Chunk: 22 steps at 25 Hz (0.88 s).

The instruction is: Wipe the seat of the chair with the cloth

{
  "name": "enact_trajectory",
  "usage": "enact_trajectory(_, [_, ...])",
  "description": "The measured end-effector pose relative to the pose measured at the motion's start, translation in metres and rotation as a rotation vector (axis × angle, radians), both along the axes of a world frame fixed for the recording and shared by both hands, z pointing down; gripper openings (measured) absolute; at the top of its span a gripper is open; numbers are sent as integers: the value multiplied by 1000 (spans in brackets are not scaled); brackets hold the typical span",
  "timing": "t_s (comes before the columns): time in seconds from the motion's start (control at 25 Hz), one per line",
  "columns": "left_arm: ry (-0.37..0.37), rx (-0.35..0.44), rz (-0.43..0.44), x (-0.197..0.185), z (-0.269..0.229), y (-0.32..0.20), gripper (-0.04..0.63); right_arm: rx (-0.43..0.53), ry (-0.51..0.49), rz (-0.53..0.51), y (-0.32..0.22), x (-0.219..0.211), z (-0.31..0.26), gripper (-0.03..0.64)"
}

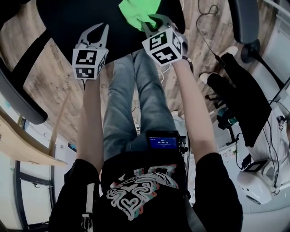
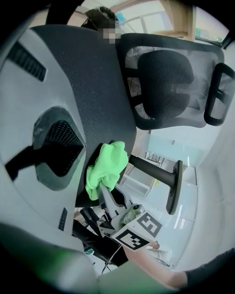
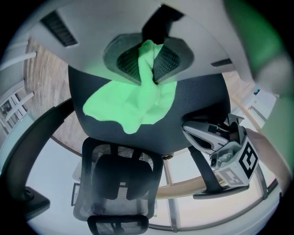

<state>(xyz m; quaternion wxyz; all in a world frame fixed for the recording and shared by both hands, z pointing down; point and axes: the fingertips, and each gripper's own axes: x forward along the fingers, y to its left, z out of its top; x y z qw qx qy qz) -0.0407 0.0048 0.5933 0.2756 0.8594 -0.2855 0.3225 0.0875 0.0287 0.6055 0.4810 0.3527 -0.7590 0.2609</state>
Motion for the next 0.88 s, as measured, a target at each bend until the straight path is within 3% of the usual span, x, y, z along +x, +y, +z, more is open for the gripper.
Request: enact_trajectory(0.88, [4, 16, -98, -39, -10, -18, 0, -7, -35, -170, -15, -87, 12, 52])
